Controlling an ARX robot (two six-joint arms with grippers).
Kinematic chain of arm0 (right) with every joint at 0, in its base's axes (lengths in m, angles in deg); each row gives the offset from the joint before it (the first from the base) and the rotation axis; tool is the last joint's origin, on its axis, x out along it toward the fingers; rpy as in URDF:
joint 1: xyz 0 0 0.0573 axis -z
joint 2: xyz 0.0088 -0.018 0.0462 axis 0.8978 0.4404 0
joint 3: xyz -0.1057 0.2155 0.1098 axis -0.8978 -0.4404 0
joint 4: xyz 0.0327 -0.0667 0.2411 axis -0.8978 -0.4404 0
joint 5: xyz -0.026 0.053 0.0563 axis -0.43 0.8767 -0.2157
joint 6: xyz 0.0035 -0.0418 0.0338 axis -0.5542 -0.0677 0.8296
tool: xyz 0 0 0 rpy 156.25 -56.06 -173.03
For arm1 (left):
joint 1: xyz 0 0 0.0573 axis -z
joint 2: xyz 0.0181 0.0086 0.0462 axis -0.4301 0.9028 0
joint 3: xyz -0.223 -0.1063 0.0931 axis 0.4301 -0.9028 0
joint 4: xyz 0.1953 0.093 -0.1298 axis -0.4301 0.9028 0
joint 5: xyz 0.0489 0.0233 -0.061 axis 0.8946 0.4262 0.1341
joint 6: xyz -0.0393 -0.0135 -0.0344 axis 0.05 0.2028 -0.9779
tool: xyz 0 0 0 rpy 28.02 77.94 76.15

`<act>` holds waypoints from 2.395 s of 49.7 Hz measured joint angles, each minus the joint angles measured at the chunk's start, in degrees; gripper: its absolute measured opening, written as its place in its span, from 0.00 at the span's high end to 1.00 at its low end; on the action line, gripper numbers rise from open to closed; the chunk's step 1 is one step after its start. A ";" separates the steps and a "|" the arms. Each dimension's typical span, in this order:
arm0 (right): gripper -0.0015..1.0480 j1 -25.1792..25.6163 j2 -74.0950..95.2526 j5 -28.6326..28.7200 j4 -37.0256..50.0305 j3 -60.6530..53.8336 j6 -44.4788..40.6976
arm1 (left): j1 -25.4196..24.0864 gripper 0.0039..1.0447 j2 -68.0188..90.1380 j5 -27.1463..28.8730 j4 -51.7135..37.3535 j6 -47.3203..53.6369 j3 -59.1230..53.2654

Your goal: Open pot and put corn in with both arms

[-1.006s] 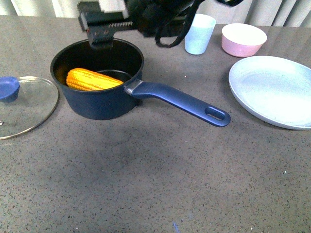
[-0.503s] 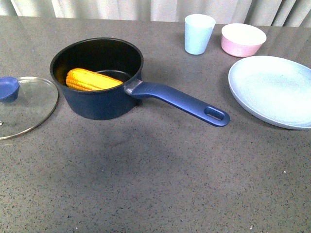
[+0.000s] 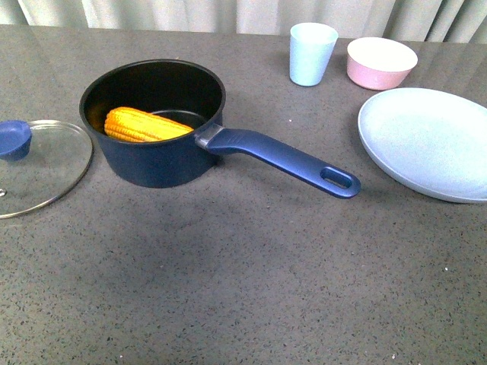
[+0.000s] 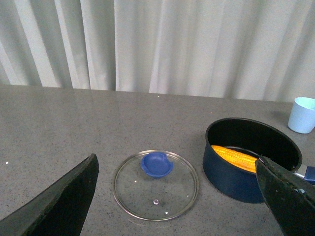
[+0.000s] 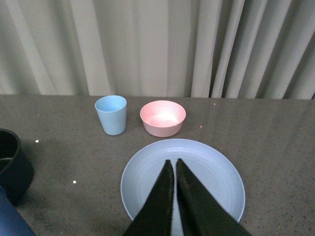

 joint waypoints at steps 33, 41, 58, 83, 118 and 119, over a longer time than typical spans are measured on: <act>0.98 12.24 -19.12 11.67 -9.11 -9.77 -0.20 | 0.00 0.08 0.00 0.00 0.00 0.00 0.00; 0.98 12.28 -22.32 11.69 -11.21 -10.69 -0.20 | 0.00 0.08 0.00 0.00 0.00 0.00 0.00; 0.98 12.28 -29.66 11.67 -16.28 -11.28 -0.22 | 0.00 0.08 0.00 0.00 0.00 0.00 0.00; 0.98 12.28 -44.68 11.67 -32.02 -11.26 -0.20 | 0.00 0.08 0.00 0.00 0.00 0.00 0.00; 0.32 12.28 -45.53 11.65 -32.48 -11.26 -0.22 | 0.00 0.08 0.00 0.00 0.00 0.00 0.00; 0.31 12.28 -45.53 11.65 -32.48 -11.26 -0.22 | 0.00 0.08 0.00 0.00 0.00 0.00 0.00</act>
